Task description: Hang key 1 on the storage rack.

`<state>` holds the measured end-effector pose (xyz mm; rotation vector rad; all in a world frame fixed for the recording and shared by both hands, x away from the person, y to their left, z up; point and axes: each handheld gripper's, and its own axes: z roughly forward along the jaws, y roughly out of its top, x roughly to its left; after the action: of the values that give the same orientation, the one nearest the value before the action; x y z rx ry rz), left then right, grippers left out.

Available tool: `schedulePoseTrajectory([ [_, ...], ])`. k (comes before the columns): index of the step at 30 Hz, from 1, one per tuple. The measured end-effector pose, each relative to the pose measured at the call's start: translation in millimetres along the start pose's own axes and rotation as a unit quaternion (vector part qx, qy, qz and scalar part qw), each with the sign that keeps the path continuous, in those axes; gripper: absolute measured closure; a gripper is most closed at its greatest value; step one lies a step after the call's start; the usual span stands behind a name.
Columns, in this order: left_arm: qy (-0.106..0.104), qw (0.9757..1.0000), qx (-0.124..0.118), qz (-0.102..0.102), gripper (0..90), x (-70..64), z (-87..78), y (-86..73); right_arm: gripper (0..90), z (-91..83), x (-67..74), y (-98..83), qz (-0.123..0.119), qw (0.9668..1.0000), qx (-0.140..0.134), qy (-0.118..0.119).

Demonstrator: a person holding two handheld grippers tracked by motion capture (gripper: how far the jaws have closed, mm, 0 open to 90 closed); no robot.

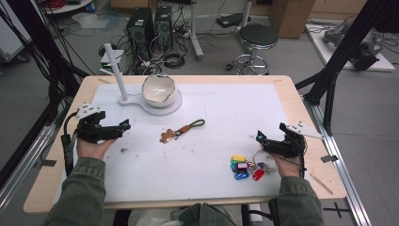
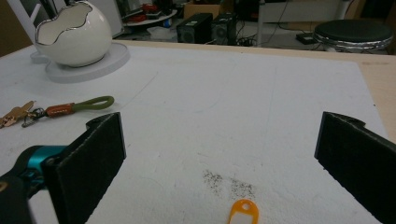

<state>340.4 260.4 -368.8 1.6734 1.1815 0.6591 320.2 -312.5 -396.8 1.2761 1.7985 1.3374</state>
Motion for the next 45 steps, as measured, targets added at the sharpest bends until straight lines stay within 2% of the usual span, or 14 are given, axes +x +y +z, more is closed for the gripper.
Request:
schedulePoseTrajectory([
  [9,-0.013,0.9997,0.018,0.013,1.7,-13.7,16.7,2.0,0.8,0.6,-0.1,-0.1,0.001,1.0000,0.003,0.001],
  [13,-0.026,0.9990,0.029,0.020,1.7,-22.6,26.3,1.9,0.8,0.9,-0.1,-0.1,0.001,1.0000,0.003,0.001],
  [19,-0.037,0.9986,0.032,0.022,1.7,-31.7,34.0,5.2,0.8,1.0,-0.3,-0.1,0.001,1.0000,0.003,0.002],
  [21,-0.044,0.9979,0.036,0.032,1.7,-38.4,38.9,8.9,0.8,1.1,-0.8,-0.2,-0.001,1.0000,0.003,0.002],
  [29,-0.059,0.9963,0.044,0.043,1.7,-51.5,50.6,14.6,0.8,1.6,-1.4,-0.3,-0.002,1.0000,0.004,0.002],
  [33,-0.068,0.9959,0.045,0.038,1.7,-57.2,57.7,15.5,0.8,1.9,-1.3,-0.3,0.000,1.0000,0.005,0.002],
  [37,-0.076,0.9942,0.063,0.043,1.7,-64.4,68.9,12.6,0.8,2.4,-1.7,-0.3,0.000,1.0000,0.005,0.004],
  [45,-0.083,0.9930,0.070,0.047,1.7,-73.1,82.8,12.7,0.8,2.1,-1.8,-0.2,0.003,1.0000,0.005,0.005],
])
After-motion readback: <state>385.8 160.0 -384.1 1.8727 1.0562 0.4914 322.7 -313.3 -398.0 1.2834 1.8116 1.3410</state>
